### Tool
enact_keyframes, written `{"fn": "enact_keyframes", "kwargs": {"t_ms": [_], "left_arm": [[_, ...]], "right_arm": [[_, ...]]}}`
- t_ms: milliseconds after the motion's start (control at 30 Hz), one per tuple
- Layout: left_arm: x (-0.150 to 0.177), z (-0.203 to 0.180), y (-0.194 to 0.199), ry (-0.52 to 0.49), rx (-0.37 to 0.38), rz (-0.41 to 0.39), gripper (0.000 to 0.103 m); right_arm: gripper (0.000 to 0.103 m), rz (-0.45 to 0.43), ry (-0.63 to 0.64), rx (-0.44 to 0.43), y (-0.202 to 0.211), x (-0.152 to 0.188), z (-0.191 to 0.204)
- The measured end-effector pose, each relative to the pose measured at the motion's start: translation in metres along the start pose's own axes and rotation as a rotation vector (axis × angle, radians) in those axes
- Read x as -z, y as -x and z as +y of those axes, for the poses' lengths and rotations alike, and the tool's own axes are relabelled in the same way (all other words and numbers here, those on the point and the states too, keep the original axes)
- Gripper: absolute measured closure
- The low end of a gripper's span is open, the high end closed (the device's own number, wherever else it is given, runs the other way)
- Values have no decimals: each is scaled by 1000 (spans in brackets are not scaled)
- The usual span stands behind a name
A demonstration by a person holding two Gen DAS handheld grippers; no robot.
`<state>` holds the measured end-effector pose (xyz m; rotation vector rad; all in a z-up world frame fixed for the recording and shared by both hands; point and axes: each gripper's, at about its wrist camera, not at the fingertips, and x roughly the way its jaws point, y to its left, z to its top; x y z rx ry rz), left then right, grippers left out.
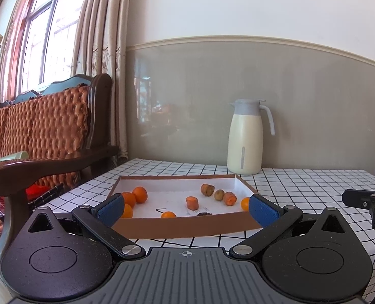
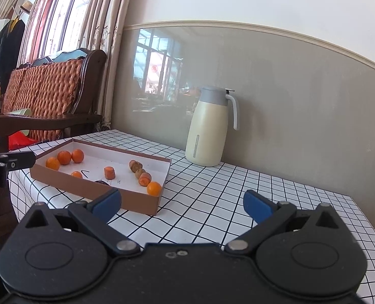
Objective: Organize fruits
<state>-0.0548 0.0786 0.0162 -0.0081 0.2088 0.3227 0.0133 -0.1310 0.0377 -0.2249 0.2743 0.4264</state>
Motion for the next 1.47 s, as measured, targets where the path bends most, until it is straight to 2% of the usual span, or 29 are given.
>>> {"fn": "enact_keyframes", "kwargs": {"t_ms": [1000,1167,1467], "left_arm": [[1,-1,-1,-7,5,-6,0],[0,2,0,15,-35,-16,0],[1,3,-1,16,-35,-12,0]], "right_arm": [[6,8,-26,-2,-2,1,-4],[6,8,-25,-2,-2,1,-4],[6,9,-26,-3,-3,1,-4]]}}
